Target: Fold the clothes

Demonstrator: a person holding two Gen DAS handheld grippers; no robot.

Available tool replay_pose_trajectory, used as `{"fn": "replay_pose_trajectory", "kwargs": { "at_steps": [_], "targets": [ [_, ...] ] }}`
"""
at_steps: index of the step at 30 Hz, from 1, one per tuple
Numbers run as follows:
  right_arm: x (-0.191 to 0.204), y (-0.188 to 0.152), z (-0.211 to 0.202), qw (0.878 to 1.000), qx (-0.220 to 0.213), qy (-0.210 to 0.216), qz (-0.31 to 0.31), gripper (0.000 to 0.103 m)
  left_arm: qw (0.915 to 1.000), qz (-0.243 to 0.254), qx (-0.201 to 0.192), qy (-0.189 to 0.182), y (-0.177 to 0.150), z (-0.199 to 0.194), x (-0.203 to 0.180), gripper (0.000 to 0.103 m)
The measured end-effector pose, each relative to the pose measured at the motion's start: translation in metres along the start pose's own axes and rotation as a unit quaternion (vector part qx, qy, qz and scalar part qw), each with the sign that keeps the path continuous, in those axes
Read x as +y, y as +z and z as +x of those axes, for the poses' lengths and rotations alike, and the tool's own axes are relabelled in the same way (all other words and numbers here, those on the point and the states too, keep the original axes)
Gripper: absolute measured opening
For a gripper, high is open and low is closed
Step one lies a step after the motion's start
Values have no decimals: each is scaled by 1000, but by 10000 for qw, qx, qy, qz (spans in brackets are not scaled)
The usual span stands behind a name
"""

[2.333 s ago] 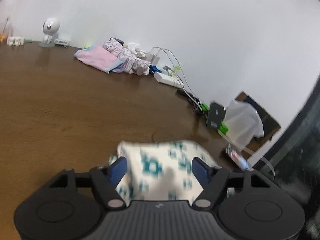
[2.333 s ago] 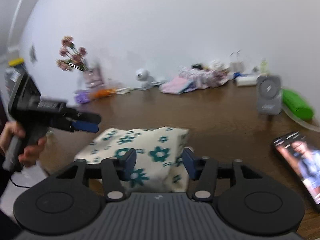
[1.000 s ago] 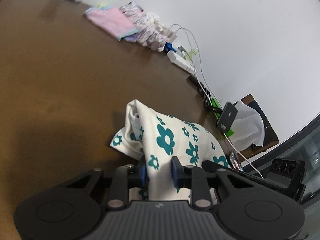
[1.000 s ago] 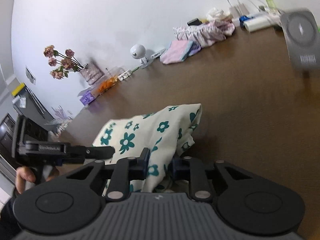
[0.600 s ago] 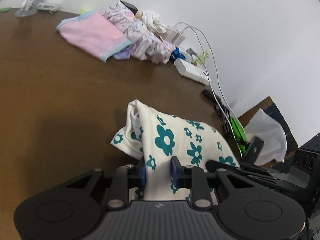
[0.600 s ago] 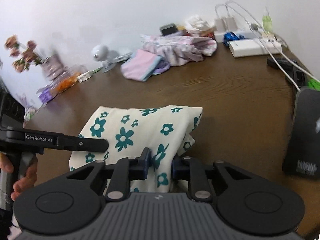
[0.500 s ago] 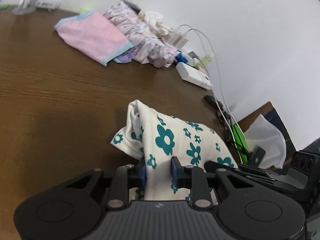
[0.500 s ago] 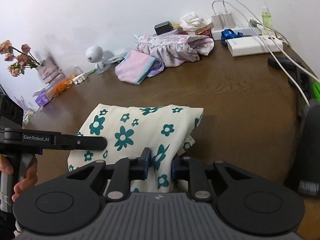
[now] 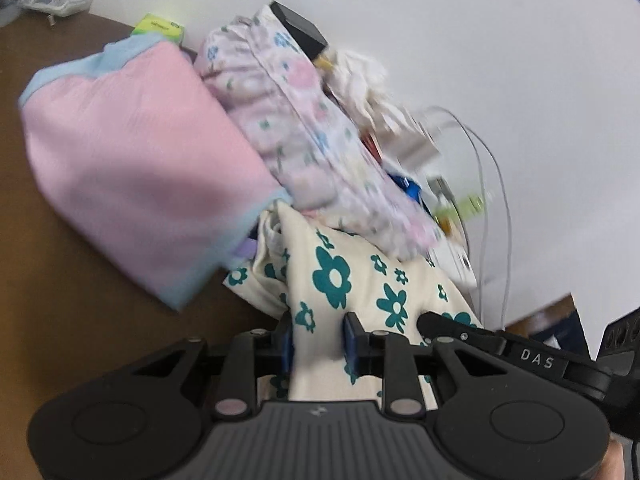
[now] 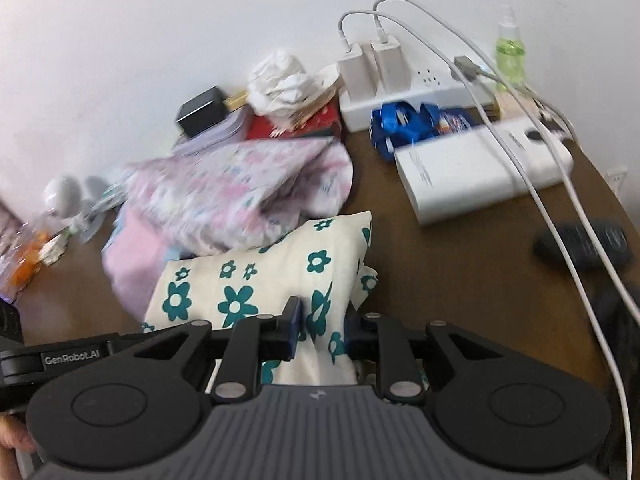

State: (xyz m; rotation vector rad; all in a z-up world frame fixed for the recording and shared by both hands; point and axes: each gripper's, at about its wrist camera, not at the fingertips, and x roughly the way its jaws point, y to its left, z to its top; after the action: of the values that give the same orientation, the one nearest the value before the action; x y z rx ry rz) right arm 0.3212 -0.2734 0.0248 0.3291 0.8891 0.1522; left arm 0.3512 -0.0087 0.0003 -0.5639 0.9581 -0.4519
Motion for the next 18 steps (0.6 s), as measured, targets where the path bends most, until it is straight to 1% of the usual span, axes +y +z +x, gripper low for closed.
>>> {"fn": "replay_pose_trajectory", "kwargs": {
  "at_steps": [2, 4, 6, 9, 11, 12, 14, 15, 16, 17, 18],
  "targets": [
    [5, 9, 12, 10000, -80, 32, -26, 19, 9998, 68, -157, 128, 11, 1, 4, 24],
    [11, 14, 22, 9999, -99, 126, -34, 19, 9994, 31, -300, 164, 22, 2, 13, 24],
    [19, 20, 33, 9997, -167, 163, -102, 19, 9993, -17, -348, 116, 29, 7, 18, 24],
    [22, 30, 46, 9995, -234, 87, -168, 18, 9994, 2, -348, 92, 35, 13, 17, 24],
    [17, 36, 51, 9996, -197, 96, -148, 19, 9993, 62, -363, 116, 34, 13, 14, 29],
    [13, 36, 52, 9997, -142, 150, -140, 20, 9993, 68, -368, 72, 35, 8, 16, 30],
    [15, 34, 46, 9991, -112, 174, -358, 27, 9993, 67, -371, -36, 37, -3, 20, 35],
    [17, 33, 39, 9984, -161, 162, -519, 32, 9991, 78, -401, -124, 38, -15, 22, 36],
    [21, 31, 29, 9970, -277, 155, -703, 42, 9984, 173, -479, -229, 39, -29, 24, 42],
    [25, 30, 18, 9950, -441, 139, -890, 48, 9971, 314, -646, -257, 42, -45, 25, 51],
    [29, 31, 5, 9920, -664, 101, -1066, 55, 9955, 387, -861, -127, 46, -60, 26, 57]
  ]
}}
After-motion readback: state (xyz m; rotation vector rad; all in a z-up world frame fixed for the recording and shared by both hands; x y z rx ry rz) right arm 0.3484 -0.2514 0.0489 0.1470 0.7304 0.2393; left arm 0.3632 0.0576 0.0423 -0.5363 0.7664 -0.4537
